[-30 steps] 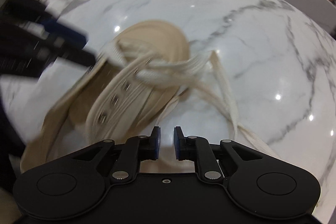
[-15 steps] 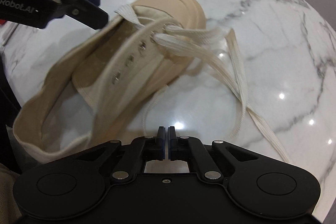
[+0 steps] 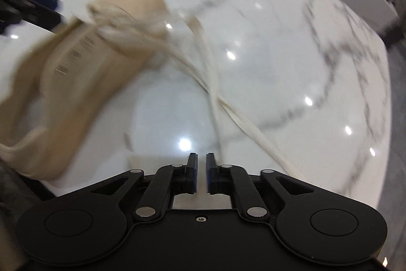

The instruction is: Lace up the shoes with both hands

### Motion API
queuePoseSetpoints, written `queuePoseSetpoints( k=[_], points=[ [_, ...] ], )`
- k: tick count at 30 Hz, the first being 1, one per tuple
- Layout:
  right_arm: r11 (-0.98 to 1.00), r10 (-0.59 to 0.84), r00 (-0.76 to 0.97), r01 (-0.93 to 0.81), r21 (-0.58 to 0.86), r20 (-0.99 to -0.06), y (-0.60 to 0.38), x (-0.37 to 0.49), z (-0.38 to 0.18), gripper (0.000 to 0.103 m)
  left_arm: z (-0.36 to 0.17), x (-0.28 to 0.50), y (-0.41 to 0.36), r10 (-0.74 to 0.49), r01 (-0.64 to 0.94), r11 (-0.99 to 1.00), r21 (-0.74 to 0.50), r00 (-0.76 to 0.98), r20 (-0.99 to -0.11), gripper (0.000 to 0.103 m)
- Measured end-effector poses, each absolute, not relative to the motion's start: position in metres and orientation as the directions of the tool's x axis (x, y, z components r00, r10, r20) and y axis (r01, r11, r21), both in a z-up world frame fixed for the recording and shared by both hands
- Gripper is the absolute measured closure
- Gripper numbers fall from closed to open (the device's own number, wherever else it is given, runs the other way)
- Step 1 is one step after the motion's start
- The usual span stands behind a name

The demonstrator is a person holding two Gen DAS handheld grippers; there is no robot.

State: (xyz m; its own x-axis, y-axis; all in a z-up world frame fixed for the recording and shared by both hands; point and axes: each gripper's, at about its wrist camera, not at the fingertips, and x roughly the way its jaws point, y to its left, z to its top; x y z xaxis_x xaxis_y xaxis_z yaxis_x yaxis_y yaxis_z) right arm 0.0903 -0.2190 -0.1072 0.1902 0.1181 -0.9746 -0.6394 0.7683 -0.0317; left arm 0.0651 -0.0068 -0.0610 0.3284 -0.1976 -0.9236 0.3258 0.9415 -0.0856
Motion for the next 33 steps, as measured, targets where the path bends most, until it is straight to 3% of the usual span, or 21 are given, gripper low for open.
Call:
queuePoseSetpoints(
  k=[3,8,33],
  points=[
    [0.691,0.200,0.147,-0.722,0.033,-0.969,-0.207,0.082,-0.103,0.089,-0.060,0.064,-0.007,-0.199,0.333,0.939,-0.084,0.328,-0.923,0.076],
    [0.631,0.187,0.080,-0.774,0.057,-0.979,-0.193,0.074,-0.116,0.089,-0.057,0.062,-0.010,-0.211,0.351,0.932,-0.090,0.322,-0.923,0.076],
    [0.612,0.201,0.022,-0.783,0.108,-0.979,-0.190,0.065,-0.129,0.090,-0.047,0.053,-0.016,-0.253,0.388,0.914,-0.115,0.327,-0.910,0.076]
  ],
)
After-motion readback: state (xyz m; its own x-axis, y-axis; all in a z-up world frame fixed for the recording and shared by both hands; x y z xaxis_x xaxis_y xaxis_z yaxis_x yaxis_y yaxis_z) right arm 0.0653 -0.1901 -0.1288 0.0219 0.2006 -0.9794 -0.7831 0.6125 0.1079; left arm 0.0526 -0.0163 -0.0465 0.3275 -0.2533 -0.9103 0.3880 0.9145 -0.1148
